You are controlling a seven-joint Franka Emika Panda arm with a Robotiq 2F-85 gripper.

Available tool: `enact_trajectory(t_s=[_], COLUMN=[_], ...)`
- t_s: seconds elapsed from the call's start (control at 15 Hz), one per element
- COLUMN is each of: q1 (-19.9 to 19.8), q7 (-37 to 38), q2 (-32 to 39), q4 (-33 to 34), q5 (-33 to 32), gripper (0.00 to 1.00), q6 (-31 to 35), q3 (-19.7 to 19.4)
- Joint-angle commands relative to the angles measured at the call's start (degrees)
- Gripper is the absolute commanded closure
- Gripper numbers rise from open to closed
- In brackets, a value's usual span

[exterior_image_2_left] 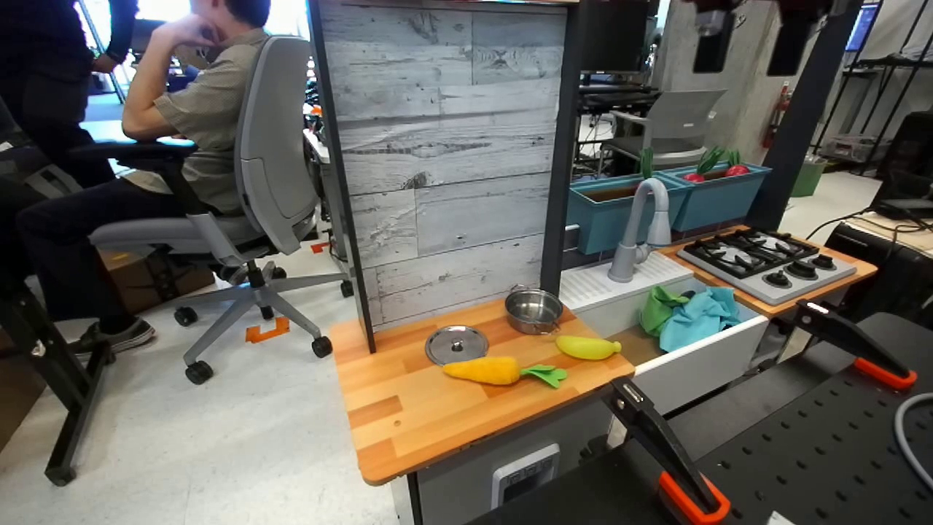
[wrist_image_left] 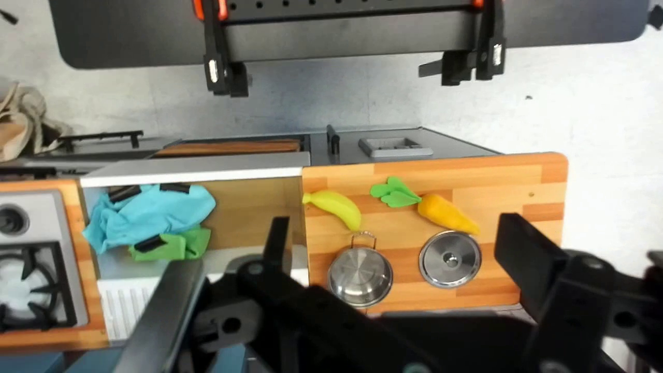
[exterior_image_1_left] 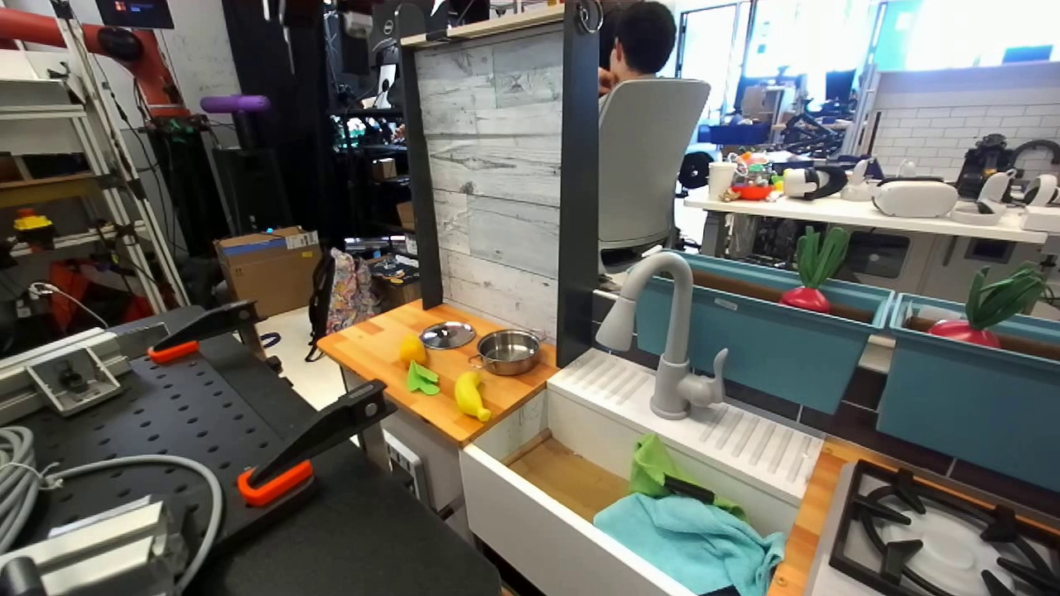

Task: Put the carrot plushie in the pot, then move the tap nozzle to the right

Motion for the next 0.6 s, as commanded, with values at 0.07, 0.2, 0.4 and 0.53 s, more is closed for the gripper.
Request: enact_trajectory(t_s=[0.07,0.2,0.4,0.53], q1=[1.8,3.3,5.9,7.0], q7=[5.9,4.2,1.9,-2.0], q2=[14.9,20.7,28.4,33.0], q4=[9.9,13.9,18.8,21.4], q5=[-14.6,-19.3,-25.1,-26.4], gripper=[0.00,0.00,0.00,0.00], q6=[3.1,2.7,2.8,3.5], q3=[4.5,4.8,4.6,4.7])
